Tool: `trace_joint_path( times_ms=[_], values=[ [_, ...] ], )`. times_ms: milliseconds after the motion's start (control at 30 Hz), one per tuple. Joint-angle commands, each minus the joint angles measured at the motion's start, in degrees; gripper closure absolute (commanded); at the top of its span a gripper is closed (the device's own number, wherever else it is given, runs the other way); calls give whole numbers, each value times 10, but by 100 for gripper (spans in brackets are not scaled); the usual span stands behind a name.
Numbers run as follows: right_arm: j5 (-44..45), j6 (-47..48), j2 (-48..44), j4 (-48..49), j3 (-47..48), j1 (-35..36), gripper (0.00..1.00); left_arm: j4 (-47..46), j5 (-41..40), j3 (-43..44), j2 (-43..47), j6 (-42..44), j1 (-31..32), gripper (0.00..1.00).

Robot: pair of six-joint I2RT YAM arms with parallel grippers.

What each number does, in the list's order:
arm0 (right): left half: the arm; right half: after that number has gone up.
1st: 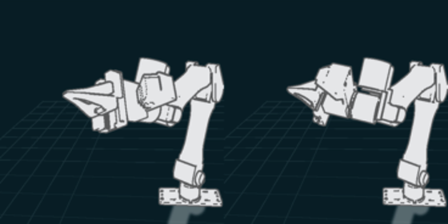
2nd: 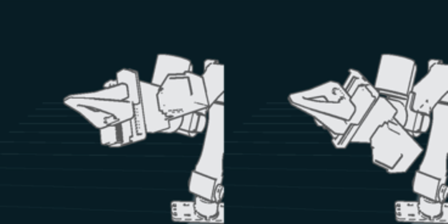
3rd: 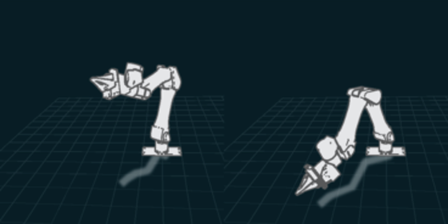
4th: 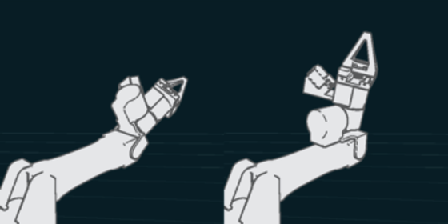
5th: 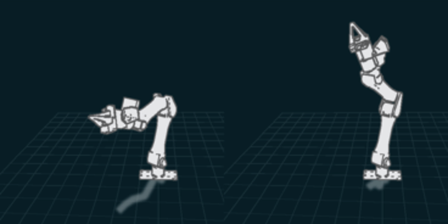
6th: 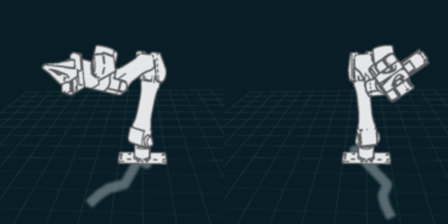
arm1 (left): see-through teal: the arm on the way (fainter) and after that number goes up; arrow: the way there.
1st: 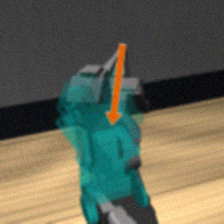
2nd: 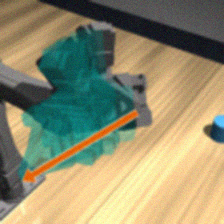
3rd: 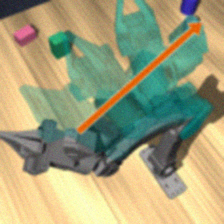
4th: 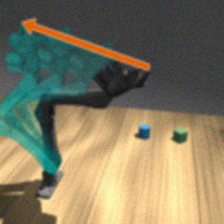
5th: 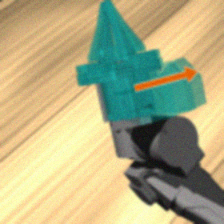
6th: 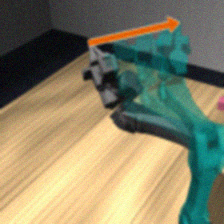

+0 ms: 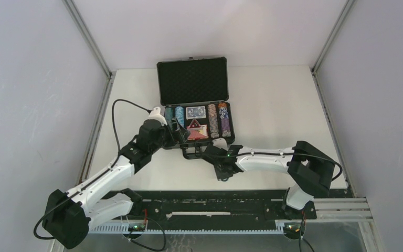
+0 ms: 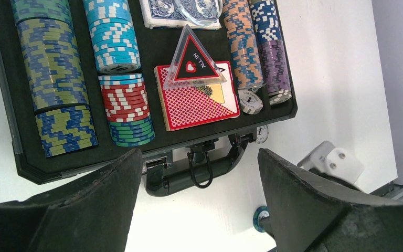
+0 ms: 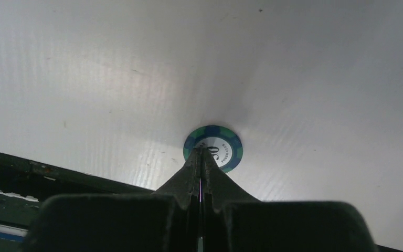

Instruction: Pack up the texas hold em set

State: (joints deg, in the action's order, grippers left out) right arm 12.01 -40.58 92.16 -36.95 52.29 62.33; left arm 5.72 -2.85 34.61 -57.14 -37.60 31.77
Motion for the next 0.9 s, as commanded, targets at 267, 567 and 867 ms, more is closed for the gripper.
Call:
trace_joint_path(
  times_ms=[267,567,867],
  values=[
    [-28,-47,40,48,10,68,100,-14,3,-10,10,-7,2,15],
    [-28,-52,44,45,26,88,100,-12,2,-9,13,-7,3,15],
    [-30,-57,44,41,34,103,100,-13,5,-9,10,-7,2,15]
  ],
)
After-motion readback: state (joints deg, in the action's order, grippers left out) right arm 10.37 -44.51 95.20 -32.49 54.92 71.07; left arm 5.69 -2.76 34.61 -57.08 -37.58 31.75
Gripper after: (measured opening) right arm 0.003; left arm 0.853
